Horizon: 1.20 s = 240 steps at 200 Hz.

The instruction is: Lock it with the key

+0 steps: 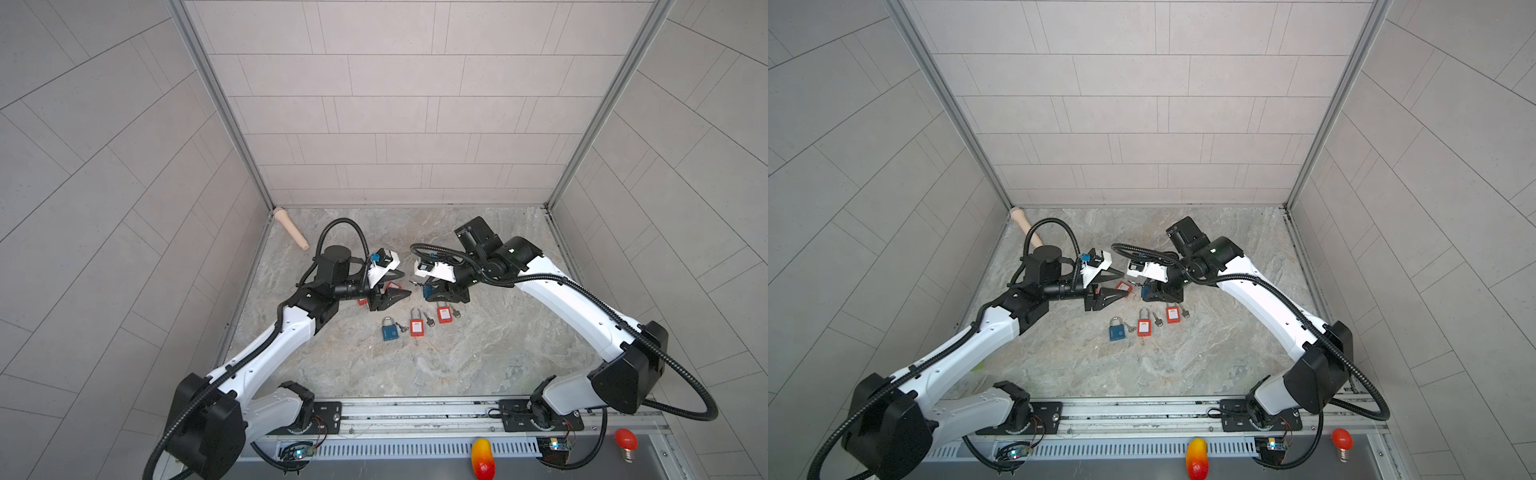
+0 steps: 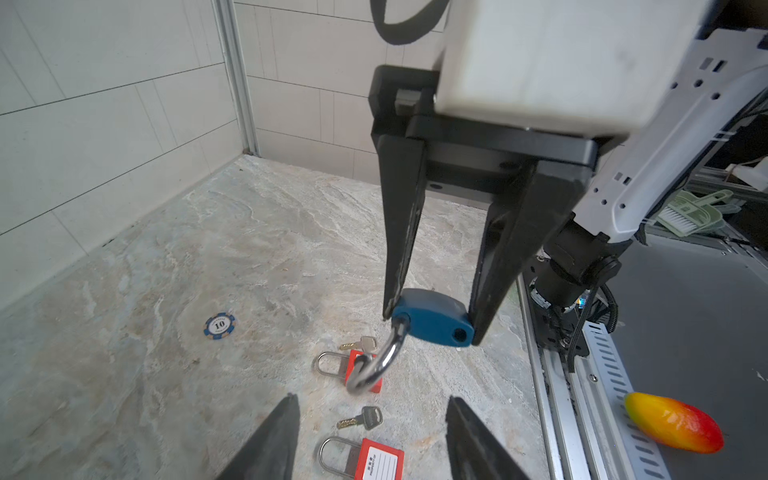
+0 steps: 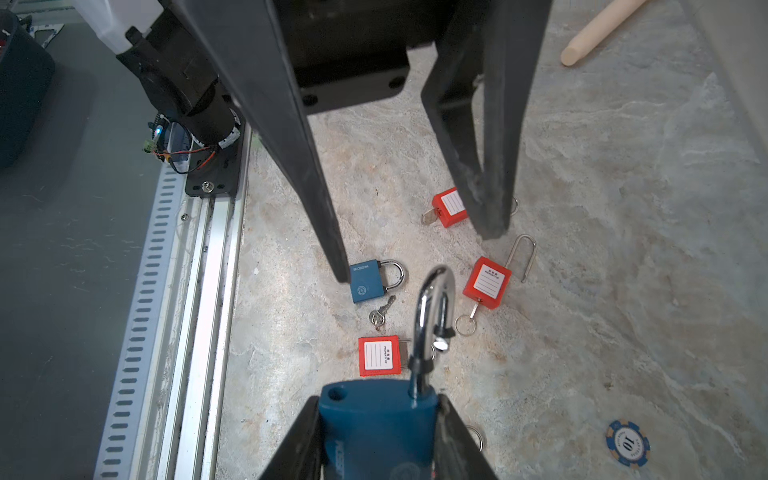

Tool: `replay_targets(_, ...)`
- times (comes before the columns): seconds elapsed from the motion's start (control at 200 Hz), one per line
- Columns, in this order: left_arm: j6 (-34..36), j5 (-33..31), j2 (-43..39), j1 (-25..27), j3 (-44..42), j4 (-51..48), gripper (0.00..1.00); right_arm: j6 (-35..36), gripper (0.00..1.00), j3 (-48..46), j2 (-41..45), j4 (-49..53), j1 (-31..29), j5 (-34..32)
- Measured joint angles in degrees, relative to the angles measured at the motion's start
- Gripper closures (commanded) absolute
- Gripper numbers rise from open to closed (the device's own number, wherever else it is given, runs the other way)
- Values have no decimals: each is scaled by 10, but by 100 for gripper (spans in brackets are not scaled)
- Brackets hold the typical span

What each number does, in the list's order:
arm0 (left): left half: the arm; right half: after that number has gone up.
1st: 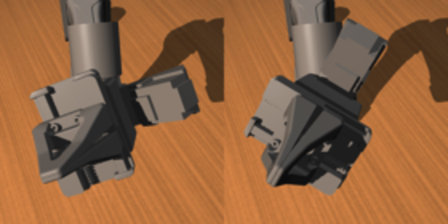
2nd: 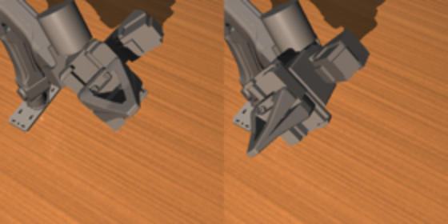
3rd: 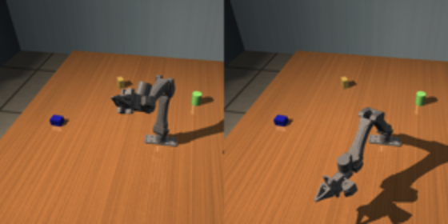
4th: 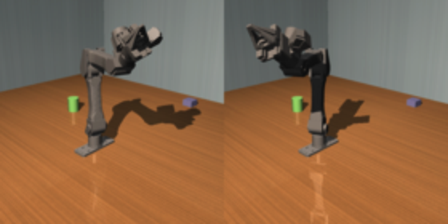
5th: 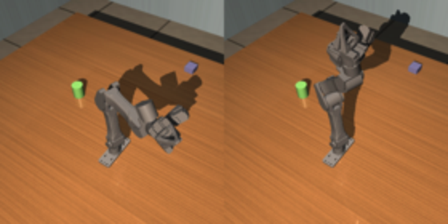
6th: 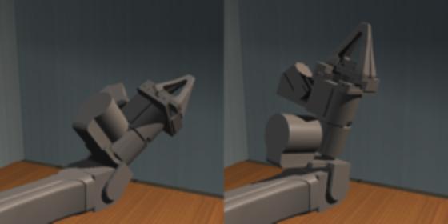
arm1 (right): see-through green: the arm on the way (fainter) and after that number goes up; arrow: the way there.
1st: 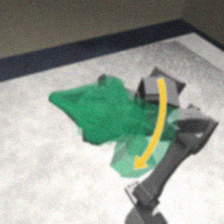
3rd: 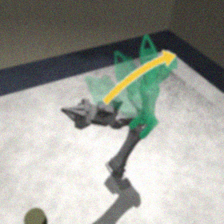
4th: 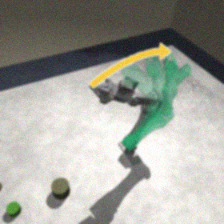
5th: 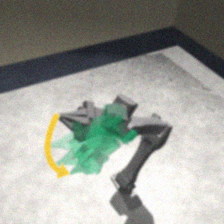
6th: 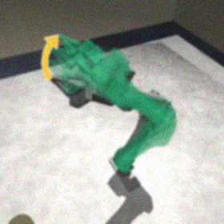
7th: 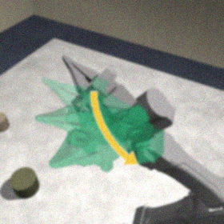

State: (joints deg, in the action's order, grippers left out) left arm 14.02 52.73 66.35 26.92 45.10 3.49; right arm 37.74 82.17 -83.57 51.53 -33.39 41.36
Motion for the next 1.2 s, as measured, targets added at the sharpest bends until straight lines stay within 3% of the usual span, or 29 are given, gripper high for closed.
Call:
replay_targets(0.58, 37, -3, 31, 30, 33, -23, 72, 18, 79, 3, 0, 24, -4, 9)
replay_targets(0.821, 48, 12, 42, 39, 45, -45, 100, 26, 77, 12, 0, 27, -4, 10)
replay_targets(0.891, 49, 19, 43, 39, 51, -54, 100, 29, 71, 12, 0, 28, -5, 9)
replay_targets(1.041, 32, 29, 47, 40, 54, -45, 100, 32, 45, 11, 8, 23, -6, -3)
replay_targets(1.201, -34, 42, 46, 47, 36, 41, 100, 28, 33, 7, 46, 2, -5, -38)
